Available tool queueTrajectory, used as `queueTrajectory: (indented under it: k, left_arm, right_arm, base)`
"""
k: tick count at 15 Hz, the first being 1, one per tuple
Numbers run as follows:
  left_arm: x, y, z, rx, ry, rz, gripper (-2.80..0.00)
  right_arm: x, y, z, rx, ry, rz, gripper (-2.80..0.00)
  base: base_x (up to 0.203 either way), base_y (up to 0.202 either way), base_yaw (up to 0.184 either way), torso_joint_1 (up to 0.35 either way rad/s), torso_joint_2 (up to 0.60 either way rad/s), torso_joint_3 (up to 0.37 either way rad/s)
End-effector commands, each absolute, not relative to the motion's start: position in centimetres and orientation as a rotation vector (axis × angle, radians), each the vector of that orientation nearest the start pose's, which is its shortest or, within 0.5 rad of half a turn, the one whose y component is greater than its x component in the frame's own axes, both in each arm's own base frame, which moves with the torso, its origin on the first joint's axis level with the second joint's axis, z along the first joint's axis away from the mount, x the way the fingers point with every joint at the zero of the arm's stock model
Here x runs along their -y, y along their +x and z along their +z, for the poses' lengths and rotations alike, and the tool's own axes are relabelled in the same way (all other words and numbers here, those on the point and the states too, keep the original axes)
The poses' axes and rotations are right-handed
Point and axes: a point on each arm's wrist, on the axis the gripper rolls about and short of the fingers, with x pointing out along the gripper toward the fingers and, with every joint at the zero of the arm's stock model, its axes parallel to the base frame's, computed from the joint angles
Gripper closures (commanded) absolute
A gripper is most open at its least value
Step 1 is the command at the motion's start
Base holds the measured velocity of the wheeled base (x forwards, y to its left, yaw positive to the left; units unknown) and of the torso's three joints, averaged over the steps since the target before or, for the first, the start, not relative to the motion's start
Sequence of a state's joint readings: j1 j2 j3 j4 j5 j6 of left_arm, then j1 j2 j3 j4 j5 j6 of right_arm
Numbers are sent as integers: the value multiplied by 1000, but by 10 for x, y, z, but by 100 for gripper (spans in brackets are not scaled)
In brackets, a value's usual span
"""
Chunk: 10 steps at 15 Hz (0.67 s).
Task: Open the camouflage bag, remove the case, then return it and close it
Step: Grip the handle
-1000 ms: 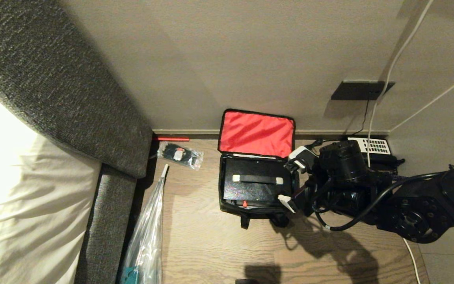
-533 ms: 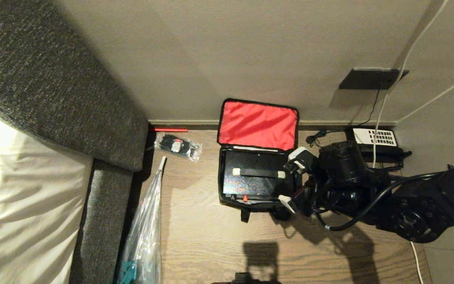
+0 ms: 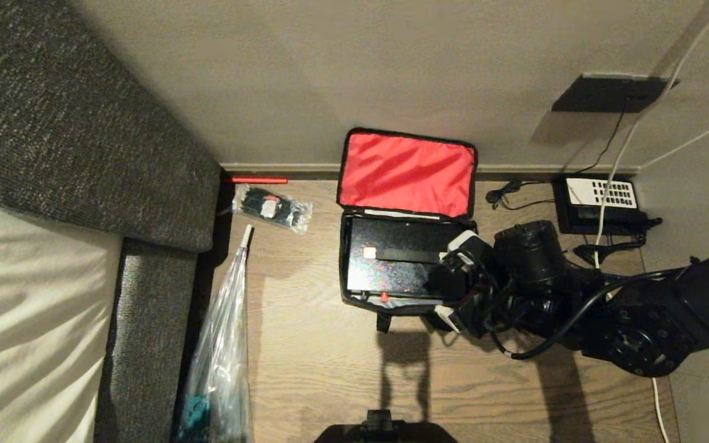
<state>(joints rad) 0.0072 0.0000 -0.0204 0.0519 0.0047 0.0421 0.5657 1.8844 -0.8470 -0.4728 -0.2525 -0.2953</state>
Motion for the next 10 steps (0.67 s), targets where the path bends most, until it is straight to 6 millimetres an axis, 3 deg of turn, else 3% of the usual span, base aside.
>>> queueTrajectory:
  k: [1, 4, 7, 10]
  left_arm:
    - [0, -24, 76, -32, 43, 12, 0]
    - [0, -24, 76, -32, 43, 12, 0]
    - [0, -24, 76, -32, 43, 12, 0]
    - [0, -24, 76, -32, 43, 12, 0]
  right_arm:
    - [-175, 286, 113, -488, -521, 373, -280]
    - [-177, 291, 110, -491, -567, 333, -280]
    - [-199, 308, 105, -455, -645, 253, -280]
    - [-214, 318, 80, -437, -752, 254, -280]
  base:
    - [0, 0, 0, 2, 5, -73]
    - [0, 0, 0, 2, 4, -24]
    - [0, 0, 0, 0, 0, 0]
    - [0, 0, 0, 0, 0, 0]
